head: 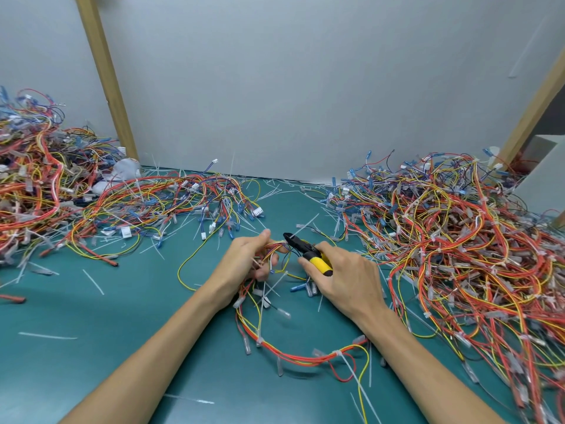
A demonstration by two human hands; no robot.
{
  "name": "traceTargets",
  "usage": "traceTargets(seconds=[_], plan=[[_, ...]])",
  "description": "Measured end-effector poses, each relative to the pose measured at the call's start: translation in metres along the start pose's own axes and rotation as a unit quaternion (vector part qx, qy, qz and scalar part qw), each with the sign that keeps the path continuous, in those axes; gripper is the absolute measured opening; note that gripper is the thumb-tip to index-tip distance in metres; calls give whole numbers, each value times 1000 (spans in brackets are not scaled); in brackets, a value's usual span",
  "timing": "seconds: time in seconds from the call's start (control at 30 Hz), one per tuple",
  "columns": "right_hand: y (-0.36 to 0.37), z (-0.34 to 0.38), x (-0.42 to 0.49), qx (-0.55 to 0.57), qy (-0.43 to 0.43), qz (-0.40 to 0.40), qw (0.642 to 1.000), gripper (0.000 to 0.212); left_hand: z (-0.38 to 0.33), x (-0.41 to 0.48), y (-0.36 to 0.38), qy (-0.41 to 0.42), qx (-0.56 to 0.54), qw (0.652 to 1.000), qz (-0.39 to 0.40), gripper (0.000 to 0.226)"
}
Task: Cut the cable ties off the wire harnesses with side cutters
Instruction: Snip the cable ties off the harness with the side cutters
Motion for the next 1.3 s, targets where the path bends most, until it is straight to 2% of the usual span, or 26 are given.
traceTargets(seconds=[0.1, 0.3, 0.63, 0.87, 1.0, 1.2, 1.3], plan=[[-1, -1, 0, -12, -2, -5, 1000, 45, 2, 0, 1, -26, -3, 1000, 7, 38], [-8, 0, 1, -27, -5, -38, 999, 42, -5, -6, 10, 3, 21, 998, 53, 21], [-5, 3, 1, -16, -10, -26, 999, 41, -6, -7, 13, 14, 26, 999, 16, 7], [-5, 4, 1, -13, -9, -12, 1000, 34, -5, -6, 13, 15, 36, 999, 22, 7], [-8, 4, 2, 12, -5, -20, 1000, 33, -4, -6, 12, 3, 62, 996, 58, 10], [-8, 3, 1, 45, -12, -21, 999, 36, 0, -10, 14, -46, 11, 991, 123, 26], [-6, 3, 1, 43, -13, -18, 999, 35, 0, -12, 17, -53, 7, 989, 139, 23]])
Point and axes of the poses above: each hand's wrist, its own x-axis towards the middle knuckle, its own y-axis out of the palm, z = x × y, the point moved 8 cm from there along x, towards the middle knuckle, and after that the axes turned 2 degrees about -x, right-handed, at the moved point
